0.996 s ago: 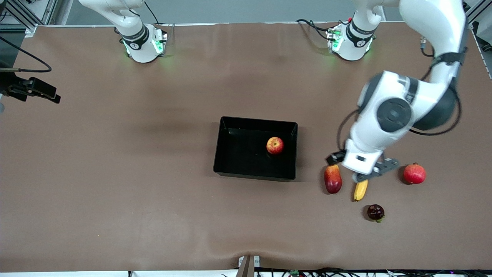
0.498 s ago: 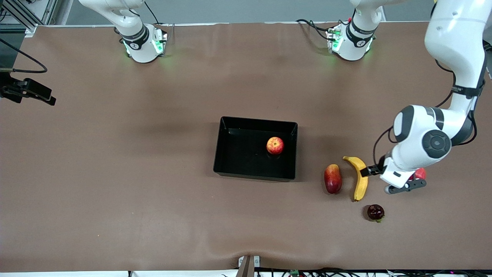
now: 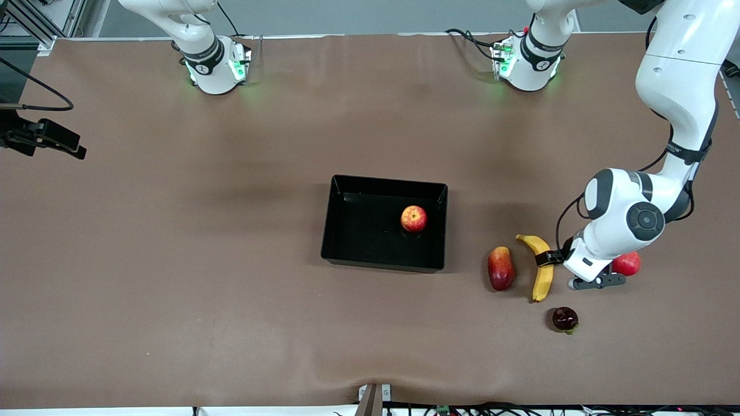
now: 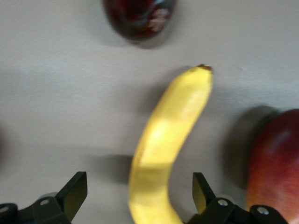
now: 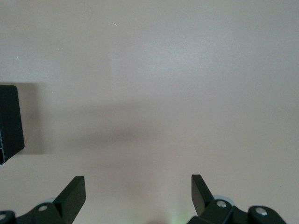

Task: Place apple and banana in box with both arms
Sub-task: 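Close the left gripper on the banana and lift it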

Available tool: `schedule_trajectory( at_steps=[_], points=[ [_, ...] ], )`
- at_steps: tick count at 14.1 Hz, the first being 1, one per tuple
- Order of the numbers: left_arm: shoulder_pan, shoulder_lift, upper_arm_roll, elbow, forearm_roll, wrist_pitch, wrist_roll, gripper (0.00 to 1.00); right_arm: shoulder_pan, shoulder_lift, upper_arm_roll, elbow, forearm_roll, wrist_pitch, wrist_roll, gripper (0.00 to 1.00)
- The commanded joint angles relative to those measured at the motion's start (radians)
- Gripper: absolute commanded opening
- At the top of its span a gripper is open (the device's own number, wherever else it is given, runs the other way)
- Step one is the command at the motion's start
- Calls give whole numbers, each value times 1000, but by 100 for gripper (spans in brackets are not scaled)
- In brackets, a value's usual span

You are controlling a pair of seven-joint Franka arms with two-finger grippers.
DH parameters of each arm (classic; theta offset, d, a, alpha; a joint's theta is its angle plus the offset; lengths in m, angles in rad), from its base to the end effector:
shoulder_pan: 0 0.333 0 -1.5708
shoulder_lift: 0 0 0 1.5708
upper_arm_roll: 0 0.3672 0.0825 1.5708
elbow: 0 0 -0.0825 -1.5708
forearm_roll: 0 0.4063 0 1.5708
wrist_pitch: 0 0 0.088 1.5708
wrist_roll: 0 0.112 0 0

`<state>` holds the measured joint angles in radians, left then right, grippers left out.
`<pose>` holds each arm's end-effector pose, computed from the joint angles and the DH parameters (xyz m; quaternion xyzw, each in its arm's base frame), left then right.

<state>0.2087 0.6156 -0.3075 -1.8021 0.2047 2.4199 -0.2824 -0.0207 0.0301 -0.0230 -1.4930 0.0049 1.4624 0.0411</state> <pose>0.6996 -0.0463 0.2406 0.9987 0.0441 0.0155 0.0219 0.5759 -0.0243 0.6822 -0.9986 0.0422 0.0303 0.0021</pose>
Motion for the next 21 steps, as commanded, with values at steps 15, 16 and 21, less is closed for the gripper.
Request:
schedule_trajectory(
  at_steps=[15, 16, 21],
  points=[
    [3, -249, -154, 9, -10, -419, -36, 0, -2, 8, 11, 22, 24, -13, -4, 100],
    [1, -249, -198, 26, -30, -444, -106, 0, -2, 8, 11, 22, 24, -11, -4, 100],
    [-144, -131, -337, 183, -37, -449, -579, 0, -10, 8, 9, 22, 23, -5, -13, 100]
  ],
)
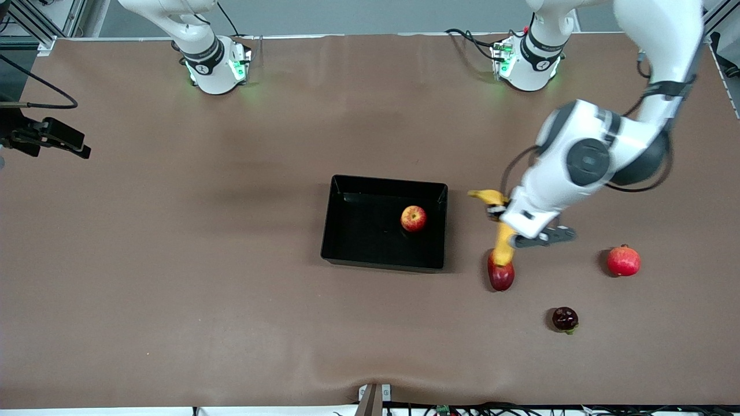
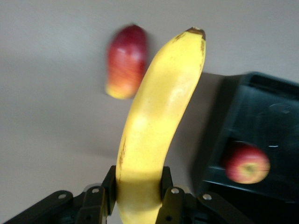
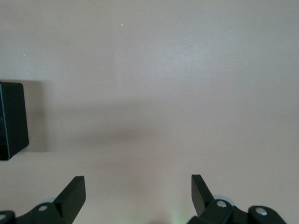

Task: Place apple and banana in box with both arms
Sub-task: 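Carry the banana over the box with the left gripper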

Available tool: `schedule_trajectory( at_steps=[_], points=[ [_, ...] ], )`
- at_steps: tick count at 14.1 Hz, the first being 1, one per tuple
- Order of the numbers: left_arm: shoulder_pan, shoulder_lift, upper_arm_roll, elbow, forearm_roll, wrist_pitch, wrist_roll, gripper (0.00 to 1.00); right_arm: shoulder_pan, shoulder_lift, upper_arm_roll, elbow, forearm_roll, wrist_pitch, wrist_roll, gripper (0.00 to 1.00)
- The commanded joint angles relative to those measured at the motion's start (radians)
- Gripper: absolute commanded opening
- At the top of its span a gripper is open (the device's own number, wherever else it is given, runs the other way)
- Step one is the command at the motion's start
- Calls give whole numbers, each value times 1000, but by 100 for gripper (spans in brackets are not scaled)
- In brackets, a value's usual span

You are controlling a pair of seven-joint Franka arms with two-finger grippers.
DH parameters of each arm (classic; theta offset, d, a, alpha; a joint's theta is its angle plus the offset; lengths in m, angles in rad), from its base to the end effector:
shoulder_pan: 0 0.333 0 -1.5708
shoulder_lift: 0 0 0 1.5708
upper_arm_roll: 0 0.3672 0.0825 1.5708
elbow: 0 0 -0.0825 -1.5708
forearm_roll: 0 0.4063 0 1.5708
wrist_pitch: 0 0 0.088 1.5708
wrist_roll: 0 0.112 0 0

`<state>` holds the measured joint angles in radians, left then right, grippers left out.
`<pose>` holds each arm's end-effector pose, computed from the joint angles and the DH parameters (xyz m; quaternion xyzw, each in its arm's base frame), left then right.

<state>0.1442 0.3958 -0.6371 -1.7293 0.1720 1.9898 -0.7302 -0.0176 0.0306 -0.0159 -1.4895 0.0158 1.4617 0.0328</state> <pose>0.6198 -0.2679 0.4179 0.9942 0.0965 -0.0438 0.0165 0.5764 -0.0172 0.6836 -0.9990 0.0325 0.0292 0.0076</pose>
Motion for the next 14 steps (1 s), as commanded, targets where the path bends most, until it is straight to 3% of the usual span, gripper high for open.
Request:
schedule_trajectory(
  at_steps=[1, 5, 7, 9, 11, 14],
  points=[
    [-128, 116, -6, 143, -2, -19, -214, 0, -15, 8, 2, 18, 13, -3, -7, 100],
    [-306, 269, 11, 262, 10, 4, -412, 0, -7, 8, 4, 18, 10, -1, -10, 100],
    [-438, 334, 103, 341, 14, 20, -533, 0, -10, 8, 4, 18, 12, -1, -8, 100],
    [-549, 362, 199, 355, 8, 52, -567, 0, -15, 8, 2, 18, 13, -3, -8, 100],
    [-609, 396, 249, 356, 7, 89, -606, 0, -13, 8, 2, 18, 13, -4, -10, 100],
    [-630, 438, 266, 358, 9, 162, -609, 0, -13, 8, 2, 18, 12, -6, -10, 100]
  ],
)
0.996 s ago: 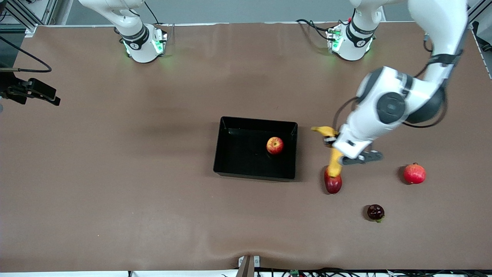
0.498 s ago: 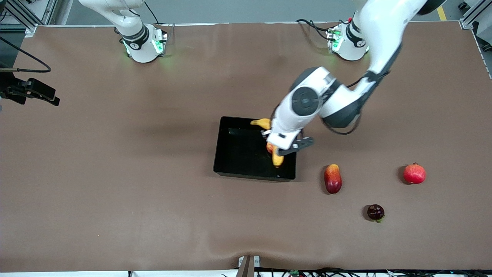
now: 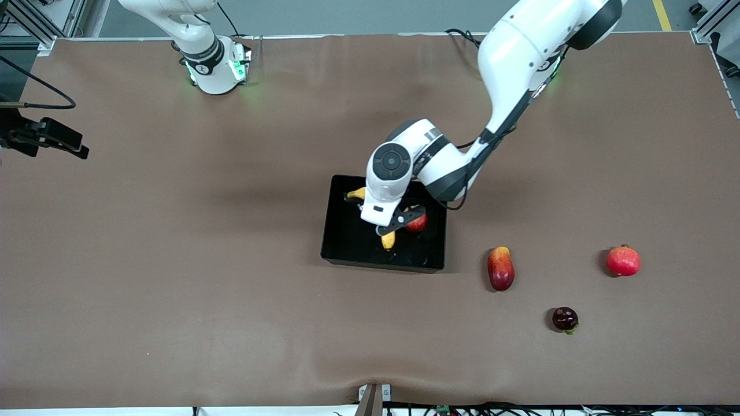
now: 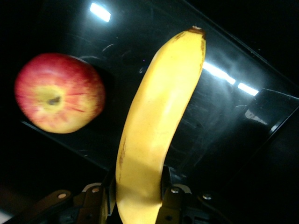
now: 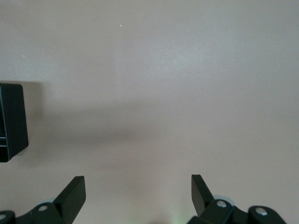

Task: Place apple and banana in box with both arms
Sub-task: 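Carry the banana over the box with the left gripper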

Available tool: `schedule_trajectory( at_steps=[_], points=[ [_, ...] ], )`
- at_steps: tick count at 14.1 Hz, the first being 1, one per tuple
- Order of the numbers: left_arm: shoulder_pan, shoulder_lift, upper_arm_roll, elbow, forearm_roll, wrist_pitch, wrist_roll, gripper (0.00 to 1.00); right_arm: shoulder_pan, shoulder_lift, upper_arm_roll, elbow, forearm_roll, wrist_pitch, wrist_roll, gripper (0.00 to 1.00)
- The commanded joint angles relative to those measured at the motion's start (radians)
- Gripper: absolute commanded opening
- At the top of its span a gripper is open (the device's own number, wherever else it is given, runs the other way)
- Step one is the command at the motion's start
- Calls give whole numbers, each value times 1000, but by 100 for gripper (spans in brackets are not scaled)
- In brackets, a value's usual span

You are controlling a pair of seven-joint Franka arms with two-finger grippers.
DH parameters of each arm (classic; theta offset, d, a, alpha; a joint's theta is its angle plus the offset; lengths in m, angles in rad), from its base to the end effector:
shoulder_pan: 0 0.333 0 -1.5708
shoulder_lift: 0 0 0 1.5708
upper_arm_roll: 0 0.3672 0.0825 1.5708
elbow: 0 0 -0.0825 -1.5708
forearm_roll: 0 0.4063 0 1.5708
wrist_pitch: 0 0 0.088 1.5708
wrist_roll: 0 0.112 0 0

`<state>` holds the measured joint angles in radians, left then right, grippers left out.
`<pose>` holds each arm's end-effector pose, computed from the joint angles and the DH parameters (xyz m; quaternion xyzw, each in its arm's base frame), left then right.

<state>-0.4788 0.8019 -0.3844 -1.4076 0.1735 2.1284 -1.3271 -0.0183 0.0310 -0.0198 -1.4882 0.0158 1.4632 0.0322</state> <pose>0.5612 -0.5402 0.2646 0.9700 0.2343 -0.0624 0.0194 0.5766 -0.0198 0.6841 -0.9990 0.0345 0.0280 0.0077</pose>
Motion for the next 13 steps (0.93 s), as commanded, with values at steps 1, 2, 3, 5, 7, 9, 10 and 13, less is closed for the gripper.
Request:
schedule_trajectory(
  at_steps=[1, 2, 3, 5, 7, 9, 10, 13],
  points=[
    [-15, 42, 13, 35, 9, 41, -12, 0, -12, 7, 6, 17, 13, -7, -9, 100],
    [-23, 54, 19, 35, 9, 53, -12, 0, -12, 7, 6, 17, 13, -7, -8, 100],
    [-27, 66, 22, 35, 9, 73, -12, 0, -12, 7, 6, 17, 13, -7, -8, 100],
    [-37, 88, 27, 36, 9, 113, -12, 0, -12, 7, 6, 17, 13, -7, -8, 100],
    [-40, 102, 29, 35, 9, 122, -12, 22, -12, 7, 6, 17, 13, -7, -8, 100],
    [-72, 106, 57, 33, 32, 124, -8, 100, -14, 7, 6, 16, 18, -7, -8, 100],
    [-84, 99, 87, 35, 32, 124, -11, 100, -15, 7, 6, 17, 24, -7, -8, 100],
    [-70, 36, 96, 36, 37, 108, -3, 100, -15, 7, 5, 16, 30, -6, -8, 100]
  ],
)
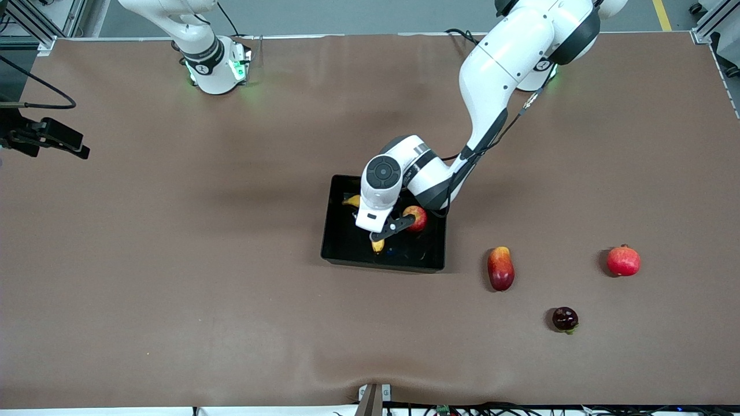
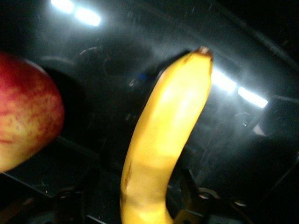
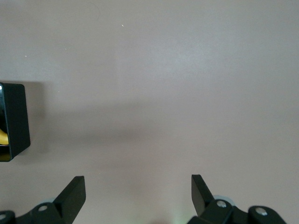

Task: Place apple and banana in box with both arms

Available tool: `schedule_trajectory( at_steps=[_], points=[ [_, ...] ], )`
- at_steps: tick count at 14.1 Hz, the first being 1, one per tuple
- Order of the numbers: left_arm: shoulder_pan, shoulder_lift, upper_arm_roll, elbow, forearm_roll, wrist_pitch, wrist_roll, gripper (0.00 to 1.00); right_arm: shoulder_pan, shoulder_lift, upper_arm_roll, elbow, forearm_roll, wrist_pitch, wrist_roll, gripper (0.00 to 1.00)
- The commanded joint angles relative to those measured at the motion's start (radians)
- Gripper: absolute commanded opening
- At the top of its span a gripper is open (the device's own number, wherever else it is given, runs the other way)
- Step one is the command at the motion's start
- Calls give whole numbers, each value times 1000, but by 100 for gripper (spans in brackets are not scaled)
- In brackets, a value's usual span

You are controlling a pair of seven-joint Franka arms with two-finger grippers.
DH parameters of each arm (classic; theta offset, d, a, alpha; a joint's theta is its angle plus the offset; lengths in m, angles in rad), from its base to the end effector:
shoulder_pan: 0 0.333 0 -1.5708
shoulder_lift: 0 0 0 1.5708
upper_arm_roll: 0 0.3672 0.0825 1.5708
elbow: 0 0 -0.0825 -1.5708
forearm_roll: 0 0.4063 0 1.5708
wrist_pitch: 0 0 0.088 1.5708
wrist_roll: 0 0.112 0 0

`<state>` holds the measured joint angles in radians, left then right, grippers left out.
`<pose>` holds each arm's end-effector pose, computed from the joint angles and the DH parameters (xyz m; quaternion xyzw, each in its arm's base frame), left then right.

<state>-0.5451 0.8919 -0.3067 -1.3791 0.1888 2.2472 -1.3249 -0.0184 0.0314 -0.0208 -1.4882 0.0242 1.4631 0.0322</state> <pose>0.5666 -0.5515 0.2077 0.9720 0.2307 -0.0350 0.0288 0.5767 -0.0195 0.6839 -0.9989 0.0347 0.0282 0.0118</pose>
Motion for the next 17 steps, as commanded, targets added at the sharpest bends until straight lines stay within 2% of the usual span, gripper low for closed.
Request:
schedule_trajectory(
  at_steps=[1, 5, 9, 17],
  points=[
    [16, -92, 17, 8, 21, -38, -1, 100, -15, 7, 5, 16, 25, -6, -8, 100],
    [155, -310, 11, 5, 24, -221, 42, 100, -15, 7, 5, 17, 25, -6, -8, 100],
    [276, -467, 15, 3, 24, -440, 276, 100, -15, 7, 5, 16, 25, -6, -8, 100],
    [554, -727, 11, 2, 3, -688, 820, 100, -12, 7, 5, 16, 23, -4, -9, 100]
  ],
)
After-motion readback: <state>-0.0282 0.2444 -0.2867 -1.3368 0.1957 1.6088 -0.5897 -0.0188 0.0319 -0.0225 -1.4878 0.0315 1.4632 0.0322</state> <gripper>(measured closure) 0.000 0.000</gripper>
